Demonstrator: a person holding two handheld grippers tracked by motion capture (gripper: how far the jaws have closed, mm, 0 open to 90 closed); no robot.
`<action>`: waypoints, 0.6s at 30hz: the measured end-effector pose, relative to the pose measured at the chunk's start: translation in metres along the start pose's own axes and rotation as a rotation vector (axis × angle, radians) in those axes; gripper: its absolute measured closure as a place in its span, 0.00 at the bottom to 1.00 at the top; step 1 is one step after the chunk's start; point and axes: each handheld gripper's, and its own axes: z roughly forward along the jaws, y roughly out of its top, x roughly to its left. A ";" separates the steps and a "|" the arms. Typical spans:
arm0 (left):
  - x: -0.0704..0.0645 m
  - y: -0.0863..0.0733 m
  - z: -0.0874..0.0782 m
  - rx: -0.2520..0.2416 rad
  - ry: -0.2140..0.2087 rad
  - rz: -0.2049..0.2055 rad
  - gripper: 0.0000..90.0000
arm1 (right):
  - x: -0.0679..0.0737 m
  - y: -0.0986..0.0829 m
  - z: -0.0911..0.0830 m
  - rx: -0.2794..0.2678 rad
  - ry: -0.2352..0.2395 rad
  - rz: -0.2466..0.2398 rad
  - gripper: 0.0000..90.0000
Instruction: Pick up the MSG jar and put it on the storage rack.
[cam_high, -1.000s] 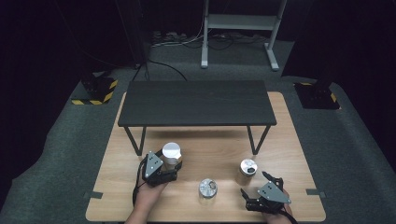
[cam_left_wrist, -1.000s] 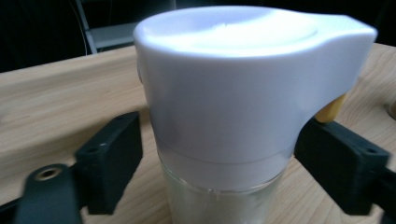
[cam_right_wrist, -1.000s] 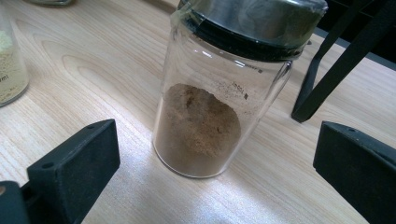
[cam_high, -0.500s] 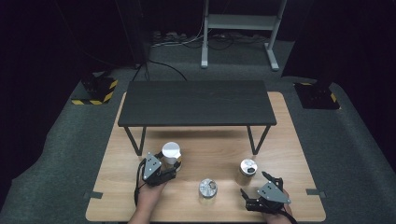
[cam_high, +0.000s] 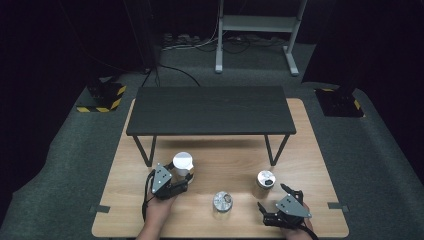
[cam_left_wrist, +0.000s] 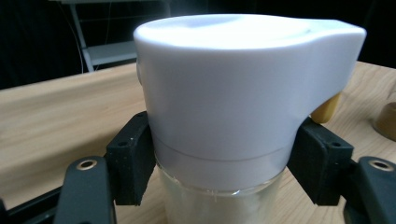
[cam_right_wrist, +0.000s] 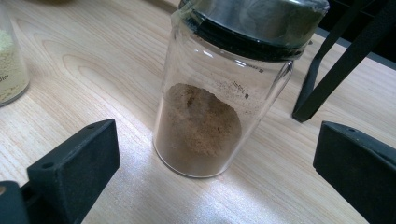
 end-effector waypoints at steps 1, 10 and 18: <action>0.000 0.000 0.000 0.000 0.000 0.000 0.34 | 0.000 0.000 0.000 0.000 0.000 0.000 0.00; 0.001 0.017 -0.015 -0.016 0.010 0.002 0.34 | 0.000 0.000 0.000 0.000 0.002 -0.002 0.00; 0.003 0.027 -0.027 -0.031 0.013 -0.003 0.34 | 0.000 0.000 0.000 0.000 0.002 -0.001 0.00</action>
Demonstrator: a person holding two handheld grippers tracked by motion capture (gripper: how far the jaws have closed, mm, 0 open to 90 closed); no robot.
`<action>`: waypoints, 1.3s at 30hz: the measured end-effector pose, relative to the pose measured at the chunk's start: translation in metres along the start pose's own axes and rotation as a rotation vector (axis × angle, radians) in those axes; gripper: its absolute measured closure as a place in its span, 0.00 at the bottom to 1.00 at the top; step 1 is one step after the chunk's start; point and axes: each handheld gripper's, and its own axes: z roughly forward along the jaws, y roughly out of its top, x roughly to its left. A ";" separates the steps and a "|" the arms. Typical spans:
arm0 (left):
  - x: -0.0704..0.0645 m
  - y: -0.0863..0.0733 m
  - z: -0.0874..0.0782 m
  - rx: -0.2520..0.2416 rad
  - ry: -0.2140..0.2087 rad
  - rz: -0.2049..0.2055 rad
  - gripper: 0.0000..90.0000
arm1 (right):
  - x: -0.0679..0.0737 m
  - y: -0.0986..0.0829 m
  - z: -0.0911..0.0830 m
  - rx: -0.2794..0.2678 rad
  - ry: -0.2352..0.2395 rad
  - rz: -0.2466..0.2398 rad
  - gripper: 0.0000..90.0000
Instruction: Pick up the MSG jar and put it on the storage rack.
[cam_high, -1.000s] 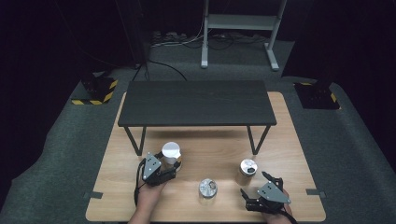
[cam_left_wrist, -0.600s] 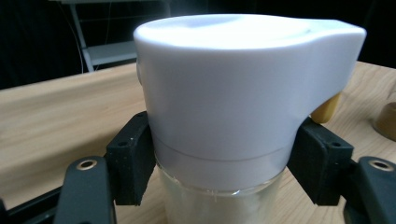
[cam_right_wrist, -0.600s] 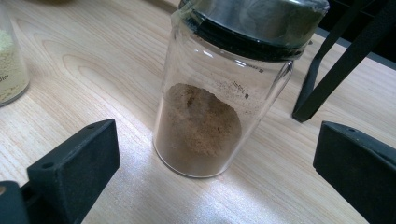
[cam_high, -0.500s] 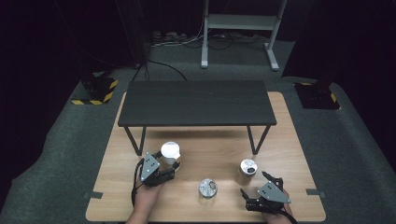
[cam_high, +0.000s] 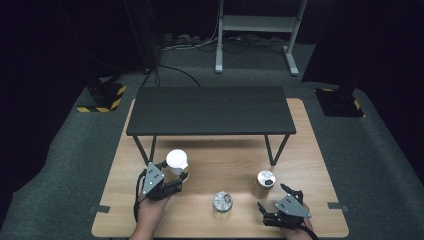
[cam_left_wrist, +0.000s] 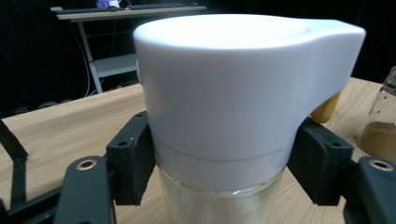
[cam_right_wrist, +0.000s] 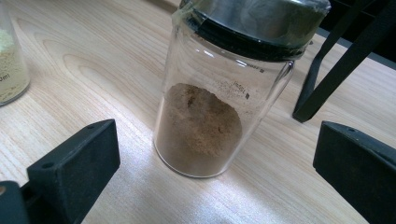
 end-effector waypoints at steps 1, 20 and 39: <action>0.000 0.003 -0.002 -0.001 0.002 0.002 0.34 | 0.000 0.000 0.000 0.000 0.000 -0.001 0.00; -0.003 0.038 -0.029 -0.069 0.012 -0.012 0.34 | 0.000 0.000 0.000 0.001 -0.001 -0.004 0.00; 0.000 0.071 -0.043 -0.112 0.048 0.025 0.34 | 0.000 0.000 0.000 0.000 -0.001 -0.003 0.00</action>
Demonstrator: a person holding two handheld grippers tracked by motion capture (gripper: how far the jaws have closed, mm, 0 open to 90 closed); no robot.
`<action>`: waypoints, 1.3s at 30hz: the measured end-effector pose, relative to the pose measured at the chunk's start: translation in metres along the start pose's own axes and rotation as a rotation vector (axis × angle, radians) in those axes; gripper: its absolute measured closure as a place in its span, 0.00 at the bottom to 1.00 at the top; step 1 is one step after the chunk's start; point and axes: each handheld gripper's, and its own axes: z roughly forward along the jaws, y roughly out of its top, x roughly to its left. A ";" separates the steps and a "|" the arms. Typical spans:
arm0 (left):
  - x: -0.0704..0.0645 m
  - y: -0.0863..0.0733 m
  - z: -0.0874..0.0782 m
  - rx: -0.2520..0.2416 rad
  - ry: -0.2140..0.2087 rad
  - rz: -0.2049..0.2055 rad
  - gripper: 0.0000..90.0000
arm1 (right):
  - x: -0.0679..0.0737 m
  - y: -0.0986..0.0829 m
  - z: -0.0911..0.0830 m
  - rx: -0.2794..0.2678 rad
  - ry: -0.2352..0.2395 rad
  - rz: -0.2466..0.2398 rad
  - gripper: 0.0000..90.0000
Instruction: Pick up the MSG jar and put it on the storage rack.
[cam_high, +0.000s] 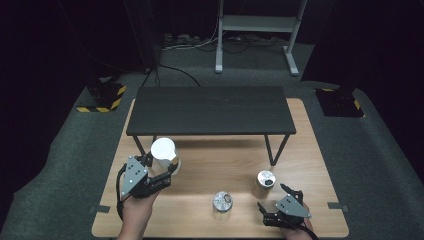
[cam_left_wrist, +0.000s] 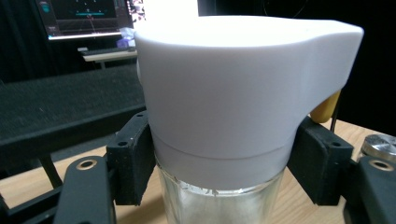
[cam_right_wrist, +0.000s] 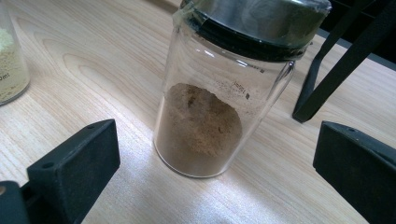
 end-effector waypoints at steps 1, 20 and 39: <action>0.000 0.002 -0.001 -0.004 0.001 0.002 0.34 | 0.000 0.000 0.000 -0.001 0.000 0.000 0.00; 0.007 0.043 -0.001 -0.048 0.038 0.059 0.34 | 0.000 0.000 0.000 0.000 -0.001 -0.005 0.00; 0.019 0.070 0.016 -0.055 0.069 0.059 0.34 | 0.000 0.000 0.000 -0.001 -0.002 -0.003 0.00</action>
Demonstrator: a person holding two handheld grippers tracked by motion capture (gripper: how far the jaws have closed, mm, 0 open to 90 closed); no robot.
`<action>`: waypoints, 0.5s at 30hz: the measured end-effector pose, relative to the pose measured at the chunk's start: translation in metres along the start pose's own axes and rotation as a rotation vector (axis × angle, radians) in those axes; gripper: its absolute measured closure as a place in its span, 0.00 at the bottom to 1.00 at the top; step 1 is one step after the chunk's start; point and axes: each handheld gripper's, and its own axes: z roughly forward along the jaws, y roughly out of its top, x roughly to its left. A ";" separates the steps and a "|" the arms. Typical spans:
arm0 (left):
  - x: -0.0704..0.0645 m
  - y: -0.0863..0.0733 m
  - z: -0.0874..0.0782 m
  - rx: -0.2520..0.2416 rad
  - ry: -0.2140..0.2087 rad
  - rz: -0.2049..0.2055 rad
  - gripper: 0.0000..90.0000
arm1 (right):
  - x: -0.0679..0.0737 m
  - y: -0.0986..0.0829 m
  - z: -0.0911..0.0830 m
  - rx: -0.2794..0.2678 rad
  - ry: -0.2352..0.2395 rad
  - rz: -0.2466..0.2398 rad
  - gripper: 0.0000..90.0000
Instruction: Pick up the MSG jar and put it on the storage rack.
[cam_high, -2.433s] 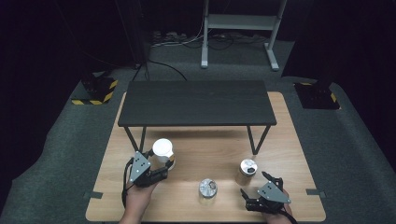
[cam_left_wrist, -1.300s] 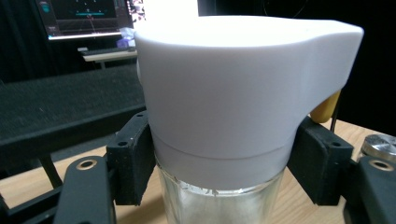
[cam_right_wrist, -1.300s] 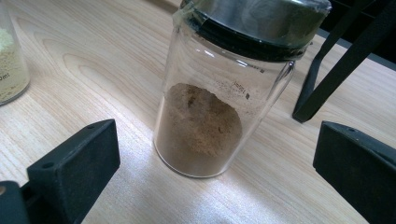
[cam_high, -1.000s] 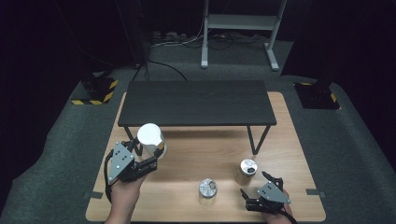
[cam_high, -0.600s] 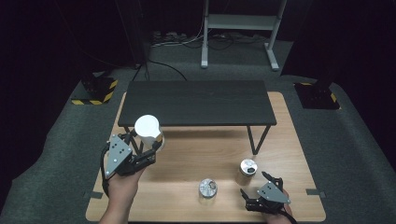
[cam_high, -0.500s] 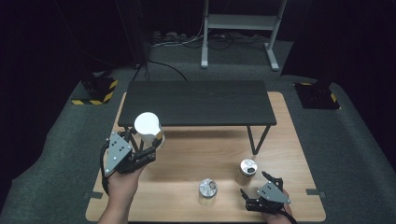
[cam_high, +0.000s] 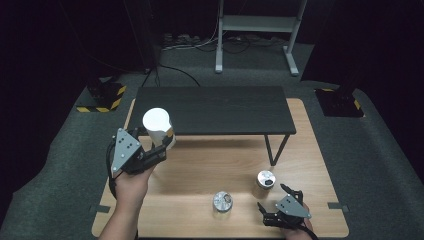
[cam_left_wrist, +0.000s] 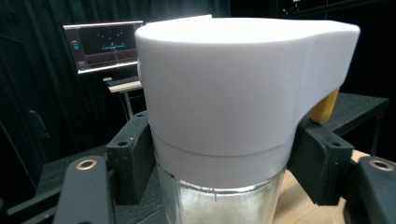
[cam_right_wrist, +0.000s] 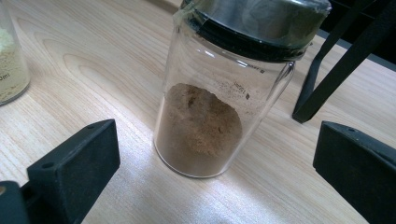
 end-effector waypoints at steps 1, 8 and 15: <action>0.001 0.001 0.002 0.001 0.002 -0.001 0.34 | 0.000 0.000 0.000 -0.001 0.000 0.000 0.00; 0.002 0.006 0.014 0.004 0.006 -0.007 0.34 | 0.000 0.000 0.000 -0.002 0.001 0.003 0.00; 0.007 0.006 0.028 0.001 0.008 -0.037 0.34 | -0.001 0.000 -0.001 -0.004 0.002 0.007 0.00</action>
